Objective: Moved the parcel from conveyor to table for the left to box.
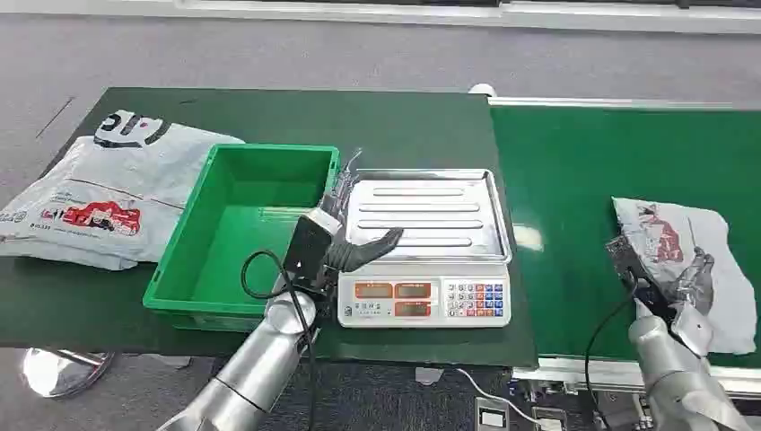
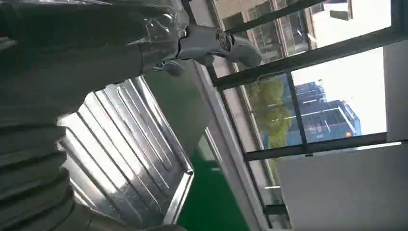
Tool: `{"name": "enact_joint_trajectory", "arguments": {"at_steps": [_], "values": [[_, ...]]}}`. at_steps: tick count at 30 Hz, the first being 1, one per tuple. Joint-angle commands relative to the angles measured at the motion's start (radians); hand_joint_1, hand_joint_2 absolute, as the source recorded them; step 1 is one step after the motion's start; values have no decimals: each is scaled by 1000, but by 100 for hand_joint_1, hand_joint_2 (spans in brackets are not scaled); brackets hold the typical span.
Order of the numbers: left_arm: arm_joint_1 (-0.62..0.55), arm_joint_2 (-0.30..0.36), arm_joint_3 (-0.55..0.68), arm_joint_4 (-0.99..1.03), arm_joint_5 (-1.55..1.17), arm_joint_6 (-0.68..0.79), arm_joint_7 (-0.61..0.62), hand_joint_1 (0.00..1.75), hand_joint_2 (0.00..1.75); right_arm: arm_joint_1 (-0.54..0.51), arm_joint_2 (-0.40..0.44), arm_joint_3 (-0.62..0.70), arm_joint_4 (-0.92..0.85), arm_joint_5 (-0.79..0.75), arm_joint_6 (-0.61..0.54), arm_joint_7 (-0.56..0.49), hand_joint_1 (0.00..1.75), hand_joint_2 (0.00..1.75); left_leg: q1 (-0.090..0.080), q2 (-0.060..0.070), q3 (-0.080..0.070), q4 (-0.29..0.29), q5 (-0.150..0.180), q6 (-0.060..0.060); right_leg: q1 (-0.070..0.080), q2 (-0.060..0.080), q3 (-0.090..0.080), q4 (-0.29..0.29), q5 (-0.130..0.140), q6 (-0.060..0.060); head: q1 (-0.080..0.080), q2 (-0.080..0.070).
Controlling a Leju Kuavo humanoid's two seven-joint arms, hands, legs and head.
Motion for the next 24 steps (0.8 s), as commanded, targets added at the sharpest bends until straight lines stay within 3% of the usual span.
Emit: {"name": "enact_joint_trajectory", "arguments": {"at_steps": [1,8,15,23,24], "values": [[36,29,41,-93,1,5,27,0,175,-90,23,-83,106,17,89,41,0,175,1,5,5,-1,-2,-1,1,6,4,-2,0,-2,0,0],[32,28,44,-94,1,4,31,0,175,-94,22,-84,110,20,97,43,0,175,1,5,5,-1,-2,-1,2,5,5,-2,0,-2,0,0],[29,8,59,-101,-4,-10,46,0,175,-142,14,-128,131,14,224,70,0,175,1,4,4,-1,-2,-1,1,4,4,-2,0,-2,0,0],[-7,-36,59,-2,-51,-5,33,0,175,-88,-13,-187,133,41,276,105,0,175,2,-1,5,-2,-1,-1,2,-1,6,-3,-1,-1,0,0],[-10,-40,65,5,-52,-11,32,0,175,-84,-20,-181,140,73,293,148,0,175,2,0,7,-2,-1,-1,2,0,7,-4,-1,-1,0,0]]}}
